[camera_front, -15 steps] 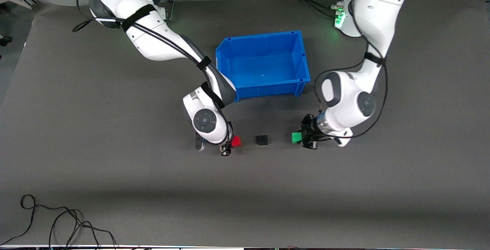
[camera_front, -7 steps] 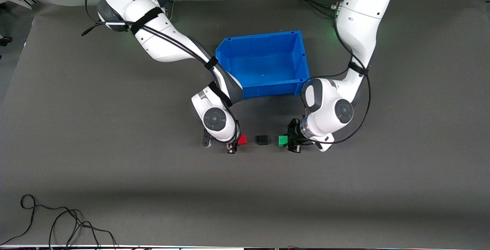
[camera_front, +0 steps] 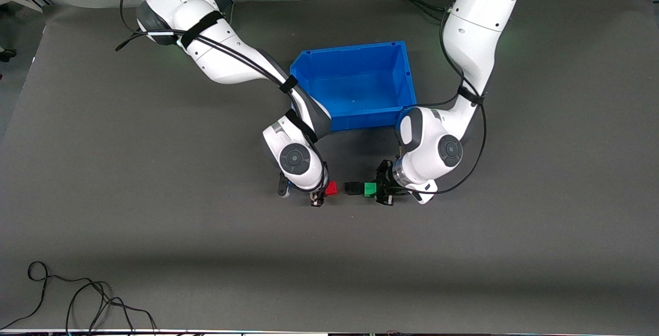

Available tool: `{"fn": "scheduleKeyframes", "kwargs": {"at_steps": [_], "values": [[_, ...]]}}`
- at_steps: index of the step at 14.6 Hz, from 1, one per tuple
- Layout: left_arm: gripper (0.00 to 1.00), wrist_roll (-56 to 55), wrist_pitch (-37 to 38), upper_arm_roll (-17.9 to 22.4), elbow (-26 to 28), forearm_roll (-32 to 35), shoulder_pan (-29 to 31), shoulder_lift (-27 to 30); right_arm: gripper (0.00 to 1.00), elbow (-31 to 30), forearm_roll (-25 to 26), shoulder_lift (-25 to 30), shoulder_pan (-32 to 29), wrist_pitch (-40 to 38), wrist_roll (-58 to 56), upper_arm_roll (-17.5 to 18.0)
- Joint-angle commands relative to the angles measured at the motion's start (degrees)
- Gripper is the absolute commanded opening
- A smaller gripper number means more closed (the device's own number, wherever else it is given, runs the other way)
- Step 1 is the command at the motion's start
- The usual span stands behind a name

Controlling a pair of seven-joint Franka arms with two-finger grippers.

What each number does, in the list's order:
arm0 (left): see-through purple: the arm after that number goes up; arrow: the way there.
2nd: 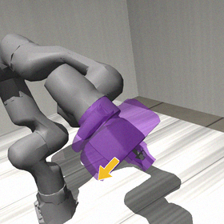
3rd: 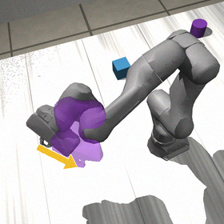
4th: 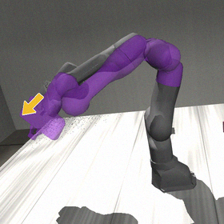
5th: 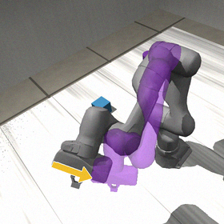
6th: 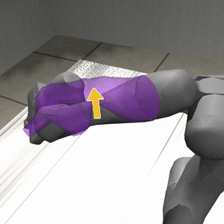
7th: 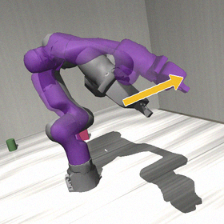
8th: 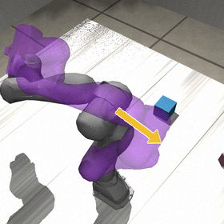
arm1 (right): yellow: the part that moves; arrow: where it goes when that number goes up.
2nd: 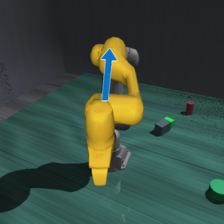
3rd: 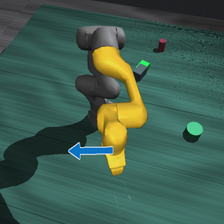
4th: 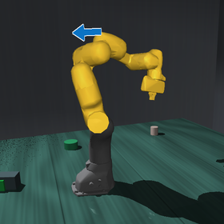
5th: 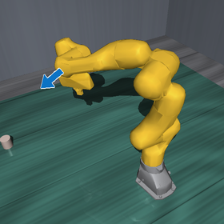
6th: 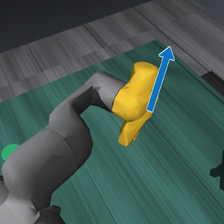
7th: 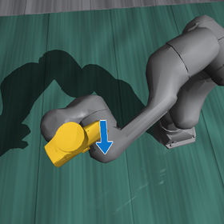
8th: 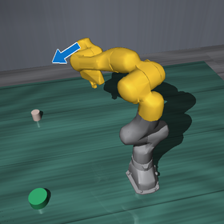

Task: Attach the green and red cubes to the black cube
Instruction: 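Press the red and green cubes against the black cube from both sides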

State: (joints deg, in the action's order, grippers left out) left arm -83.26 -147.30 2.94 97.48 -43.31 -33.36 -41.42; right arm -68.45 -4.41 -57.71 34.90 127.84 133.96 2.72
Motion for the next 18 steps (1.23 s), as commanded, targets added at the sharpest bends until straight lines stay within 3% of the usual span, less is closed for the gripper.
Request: {"fn": "scheduleKeyframes", "kwargs": {"at_steps": [1, 15, 16, 17, 18], "values": [[0.25, -2.25, -2.02, -0.48, -1.59, -0.55, -0.74, -1.38, 0.00, 3.84, 0.10, -2.58, 1.48, -1.11, 2.80, -0.52], [0.29, -6.12, -2.90, -1.45, -5.19, -0.20, -2.41, -3.94, 0.00, 6.30, -0.07, -4.78, 2.98, -0.40, 4.90, -0.44], [0.46, -6.04, -2.82, -1.36, -5.19, 0.06, -2.41, -3.93, 0.00, 6.92, -0.07, -5.30, 2.98, -0.40, 5.78, -0.43], [0.89, -5.52, -2.82, -1.36, -5.19, 0.33, -2.32, -3.93, 0.00, 7.62, -0.16, -5.74, 2.98, -0.40, 6.05, -0.43], [1.00, -5.42, -2.82, -1.36, -5.19, 0.33, -2.32, -3.85, 0.00, 7.89, -0.16, -5.92, 2.98, -0.40, 6.14, -0.43]]}}
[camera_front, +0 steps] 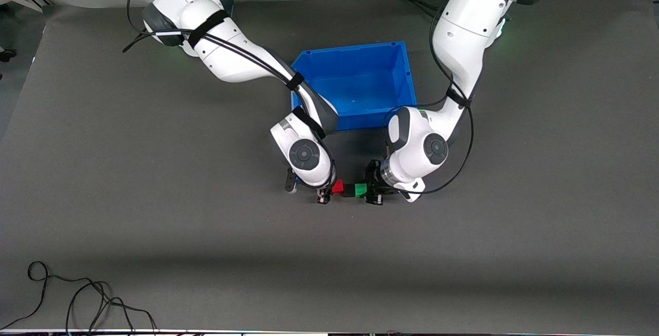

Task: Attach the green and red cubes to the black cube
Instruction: 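Press the red and green cubes against the black cube from both sides, then open the left gripper and lift it away from the green cube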

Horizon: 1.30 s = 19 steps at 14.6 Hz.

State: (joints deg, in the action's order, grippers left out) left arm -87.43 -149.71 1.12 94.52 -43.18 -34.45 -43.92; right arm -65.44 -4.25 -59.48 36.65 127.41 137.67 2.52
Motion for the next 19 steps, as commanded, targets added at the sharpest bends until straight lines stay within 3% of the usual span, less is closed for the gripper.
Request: {"fn": "scheduleKeyframes", "kwargs": {"at_steps": [1, 8, 13, 14, 15, 17, 19], "values": [[1.00, -1.25, -0.05, 0.55, -2.24, 0.29, -0.98, -0.99, 0.00, 4.97, -0.32, -4.24, 1.23, 0.03, 2.95, -0.23], [1.00, -1.16, 5.83, 0.99, -2.33, 6.08, 4.90, 2.25, 0.00, 4.97, -0.32, -4.24, 1.23, 0.47, 3.66, -0.23], [1.00, 5.93, 17.85, 0.99, -1.97, 10.83, 12.19, 8.14, 0.00, 5.06, -0.49, -3.63, 0.53, 0.29, 3.13, -0.23], [1.00, 9.26, 21.79, 0.99, -1.97, 11.01, 14.47, 9.80, 0.04, 5.15, -0.49, -3.54, 0.52, 0.38, 2.96, -0.23], [1.00, 12.60, 25.23, 1.08, -1.89, 11.01, 16.50, 11.04, 0.17, 5.76, -0.49, -3.54, 0.44, 0.38, 2.96, -0.23], [1.00, 17.80, 30.95, 1.17, -2.06, 15.29, 20.54, 13.68, 0.99, 6.29, -0.23, -3.10, 0.52, 0.29, 1.39, -0.32], [1.00, 22.63, 34.04, 1.26, -2.24, 19.96, 23.01, 15.70, 0.99, 6.29, -0.23, -1.70, 0.44, -0.06, 0.32, -0.41]]}}
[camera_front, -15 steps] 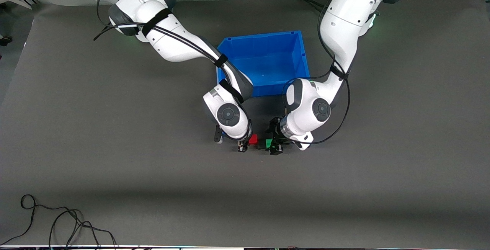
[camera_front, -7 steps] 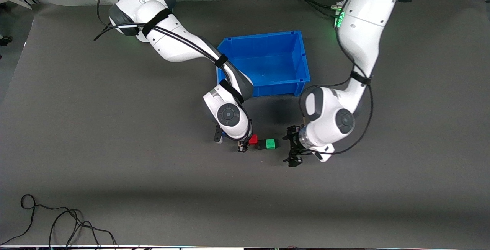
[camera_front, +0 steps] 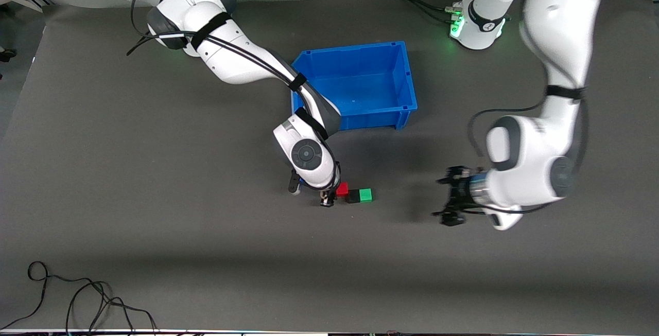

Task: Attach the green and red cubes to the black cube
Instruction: 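Open the left gripper and lift it away from the green cube, then open the right gripper and lift it off the red cube while the left retracts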

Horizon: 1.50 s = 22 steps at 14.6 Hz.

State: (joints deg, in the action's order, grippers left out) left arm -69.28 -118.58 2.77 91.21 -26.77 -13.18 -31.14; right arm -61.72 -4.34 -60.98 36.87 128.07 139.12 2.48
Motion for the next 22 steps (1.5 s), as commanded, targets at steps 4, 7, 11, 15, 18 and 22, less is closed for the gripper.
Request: {"fn": "scheduleKeyframes", "kwargs": {"at_steps": [4, 7, 11, 15, 18, 22], "values": [[1.00, 20.90, 6.08, -0.39, 0.98, 11.01, 5.35, 7.22, 0.99, 2.57, -0.14, 4.45, -0.66, -4.13, -2.52, -0.47], [1.00, 36.89, 6.96, -0.39, 0.98, 17.53, 7.28, 10.56, 0.99, 2.57, -0.32, 11.04, -2.67, -12.38, -9.19, -0.38], [1.00, 55.36, 13.61, -0.04, 0.81, 18.67, 10.62, 16.62, 0.99, 2.49, -0.49, 20.44, -5.49, -25.91, -21.49, -0.46], [1.00, 63.48, 22.41, 0.13, 0.19, 21.31, 12.30, 23.39, 0.99, 1.43, -0.67, 29.76, -9.53, -37.60, -38.61, -0.64], [1.00, 63.57, 25.76, -0.39, 0.28, 23.78, 11.43, 27.17, 0.99, 1.26, -0.41, 34.51, -12.60, -47.45, -54.25, -1.08], [1.00, 65.76, 28.83, -1.45, 0.28, 24.22, 10.54, 30.52, 0.98, -0.67, -0.23, 39.61, -19.01, -54.06, -75.95, -1.17]]}}
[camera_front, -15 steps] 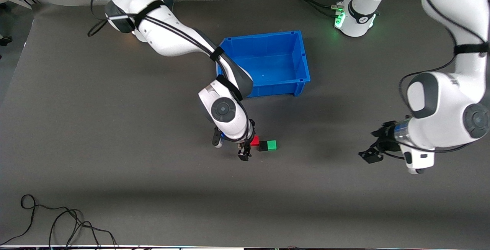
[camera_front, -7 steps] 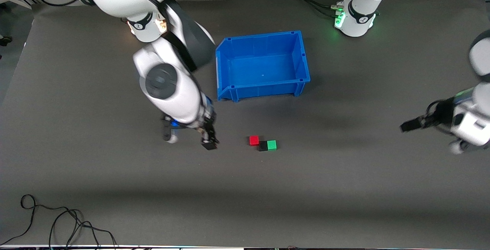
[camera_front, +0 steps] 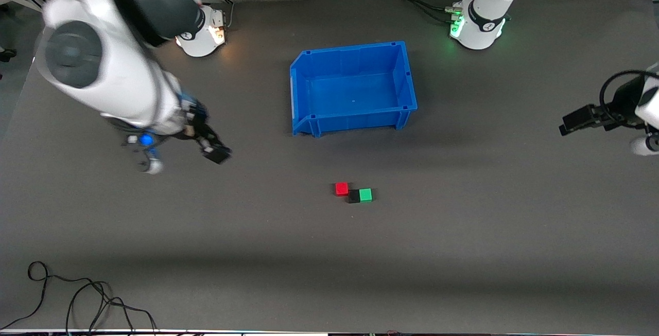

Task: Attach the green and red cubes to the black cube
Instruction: 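Open the right gripper and lift it off the red cube while the left retracts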

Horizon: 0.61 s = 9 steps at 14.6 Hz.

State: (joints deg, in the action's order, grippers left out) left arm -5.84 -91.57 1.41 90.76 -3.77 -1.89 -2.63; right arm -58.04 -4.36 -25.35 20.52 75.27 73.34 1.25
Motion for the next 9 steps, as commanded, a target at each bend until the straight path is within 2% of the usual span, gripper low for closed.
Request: {"fn": "scheduleKeyframes", "kwargs": {"at_steps": [1, 3, 5, 9], "values": [[1.00, 3.63, 2.18, -0.18, 0.74, 1.13, -0.75, 2.36, 0.98, -6.37, -0.04, 5.99, -4.33, -1.27, -17.11, -0.02], [1.00, 4.79, 2.80, -0.18, 0.74, 1.22, -0.66, 2.54, 0.98, -9.36, 0.14, 8.99, -6.89, -1.36, -30.64, -1.33], [1.00, 6.89, 2.89, 0.09, -0.05, 1.13, -0.49, 2.37, 0.98, -11.13, 0.23, 10.40, -6.98, -1.36, -42.43, -5.18], [1.00, 6.90, 5.08, 0.00, -3.21, 1.13, -0.49, 0.61, 0.98, -11.31, 0.31, 10.67, -6.98, -0.40, -58.46, -10.12]]}}
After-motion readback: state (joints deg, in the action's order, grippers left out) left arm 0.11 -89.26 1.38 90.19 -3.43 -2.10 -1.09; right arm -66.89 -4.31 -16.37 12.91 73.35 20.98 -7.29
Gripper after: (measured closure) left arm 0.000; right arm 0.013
